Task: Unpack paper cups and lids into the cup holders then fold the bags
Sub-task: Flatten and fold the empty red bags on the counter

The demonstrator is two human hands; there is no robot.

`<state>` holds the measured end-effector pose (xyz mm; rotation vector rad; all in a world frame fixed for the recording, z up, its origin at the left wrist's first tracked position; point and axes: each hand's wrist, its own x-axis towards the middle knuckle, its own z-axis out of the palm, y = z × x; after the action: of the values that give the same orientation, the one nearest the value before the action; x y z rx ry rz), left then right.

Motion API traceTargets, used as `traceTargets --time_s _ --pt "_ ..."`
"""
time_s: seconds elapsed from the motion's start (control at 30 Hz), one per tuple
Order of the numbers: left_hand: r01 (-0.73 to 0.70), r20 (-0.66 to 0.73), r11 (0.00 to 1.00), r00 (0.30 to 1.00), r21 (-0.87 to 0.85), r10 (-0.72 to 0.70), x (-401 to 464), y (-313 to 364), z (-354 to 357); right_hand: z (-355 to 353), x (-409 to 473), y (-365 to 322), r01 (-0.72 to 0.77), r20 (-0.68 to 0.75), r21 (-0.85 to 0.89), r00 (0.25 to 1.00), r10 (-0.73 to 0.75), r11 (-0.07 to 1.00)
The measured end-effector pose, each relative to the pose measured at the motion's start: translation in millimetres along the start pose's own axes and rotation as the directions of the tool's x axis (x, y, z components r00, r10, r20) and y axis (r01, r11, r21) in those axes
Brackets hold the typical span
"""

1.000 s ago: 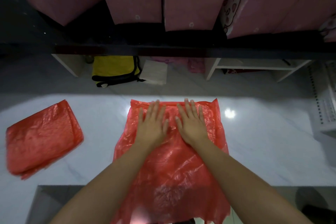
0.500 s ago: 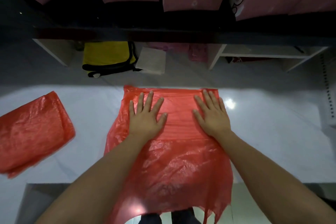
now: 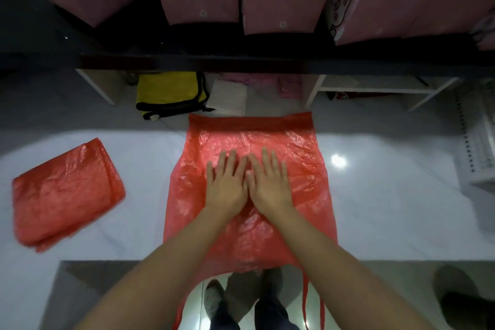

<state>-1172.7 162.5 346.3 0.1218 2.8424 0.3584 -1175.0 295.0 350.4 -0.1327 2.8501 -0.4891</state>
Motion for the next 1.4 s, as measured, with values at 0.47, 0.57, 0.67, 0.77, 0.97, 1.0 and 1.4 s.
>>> traceTargets --time_s 0.47,0.57,0.67,0.77,0.97,1.0,1.4 --pt "0.020 -0.079 0.999 0.997 0.035 -0.017 -36.0 -98.6 22.8 9.3 -36.8 114.5 -0.075 -0.020 -0.203 0.997 0.073 0.976" --pt "-0.006 0.029 0.998 1.000 0.065 0.004 -38.1 -93.6 4.0 -7.3 -38.9 101.4 -0.071 0.049 -0.225 0.995 0.084 0.972" --pt "-0.022 0.006 0.998 1.000 0.066 0.022 -55.0 -66.6 -4.7 -12.3 -56.7 61.5 -0.006 -0.005 -0.179 1.000 0.005 0.984" --pt "-0.047 0.042 0.998 0.998 0.041 0.046 -83.0 -38.6 11.6 9.6 -87.1 32.7 0.053 0.065 -0.116 0.997 -0.045 0.992" --pt "-0.003 -0.028 1.000 1.000 0.028 0.004 -116.8 -74.5 41.6 35.8 -119.1 81.3 -0.030 0.053 -0.146 0.998 0.038 0.989" --pt "-0.012 -0.046 1.000 0.999 0.027 0.013 -117.0 -83.2 42.8 34.5 -121.7 92.4 -0.047 0.027 -0.154 0.998 0.052 0.987" --pt "0.003 -0.030 1.000 1.000 0.016 -0.002 -120.2 -119.2 32.1 21.1 -131.2 128.5 -0.096 -0.002 -0.150 0.995 0.097 0.984"
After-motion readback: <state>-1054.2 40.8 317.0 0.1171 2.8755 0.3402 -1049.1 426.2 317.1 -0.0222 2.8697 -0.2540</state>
